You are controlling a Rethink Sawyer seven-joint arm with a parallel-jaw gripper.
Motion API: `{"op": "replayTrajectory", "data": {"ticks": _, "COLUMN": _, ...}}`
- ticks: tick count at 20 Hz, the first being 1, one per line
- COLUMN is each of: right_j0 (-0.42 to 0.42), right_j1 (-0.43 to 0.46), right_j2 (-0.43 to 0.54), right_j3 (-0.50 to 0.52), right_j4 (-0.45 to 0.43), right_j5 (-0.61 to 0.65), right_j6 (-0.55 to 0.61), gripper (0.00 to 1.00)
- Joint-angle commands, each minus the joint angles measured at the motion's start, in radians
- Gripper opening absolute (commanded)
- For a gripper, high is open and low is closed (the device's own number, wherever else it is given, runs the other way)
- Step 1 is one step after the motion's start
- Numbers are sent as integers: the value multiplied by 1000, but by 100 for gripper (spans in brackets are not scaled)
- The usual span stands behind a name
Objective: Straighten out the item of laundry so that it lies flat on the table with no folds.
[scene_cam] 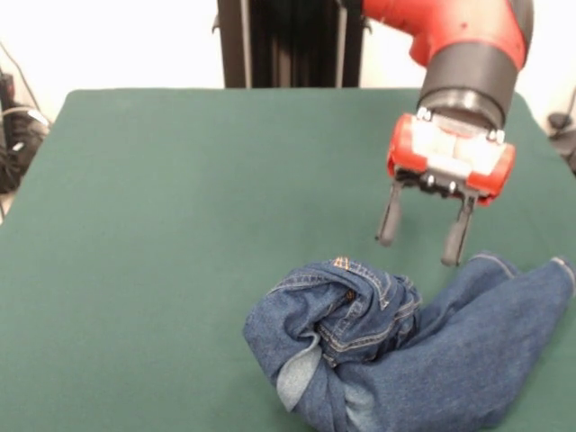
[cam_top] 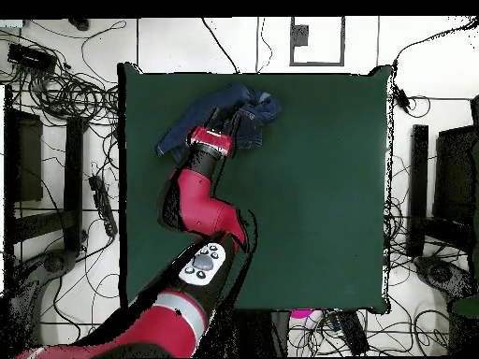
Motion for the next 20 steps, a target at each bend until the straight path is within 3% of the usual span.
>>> {"op": "replayTrajectory", "data": {"ticks": 1, "right_j0": -14, "right_j1": 115, "right_j2": 211, "right_j3": -79, "right_j4": 27, "right_j5": -9, "right_j6": 244, "gripper": 100}}
{"op": "replayTrajectory", "data": {"ticks": 6, "right_j0": -10, "right_j1": 124, "right_j2": 198, "right_j3": -56, "right_j4": 78, "right_j5": 16, "right_j6": 210, "gripper": 100}}
{"op": "replayTrajectory", "data": {"ticks": 12, "right_j0": -6, "right_j1": 119, "right_j2": 173, "right_j3": -24, "right_j4": 95, "right_j5": -69, "right_j6": 230, "gripper": 100}}
{"op": "replayTrajectory", "data": {"ticks": 17, "right_j0": -4, "right_j1": 114, "right_j2": 167, "right_j3": -5, "right_j4": 126, "right_j5": -15, "right_j6": 182, "gripper": 100}}
{"op": "replayTrajectory", "data": {"ticks": 18, "right_j0": -3, "right_j1": 103, "right_j2": 171, "right_j3": 7, "right_j4": 150, "right_j5": 55, "right_j6": 156, "gripper": 0}}
{"op": "replayTrajectory", "data": {"ticks": 20, "right_j0": 12, "right_j1": 96, "right_j2": 166, "right_j3": 23, "right_j4": 216, "right_j5": 112, "right_j6": 119, "gripper": 0}}
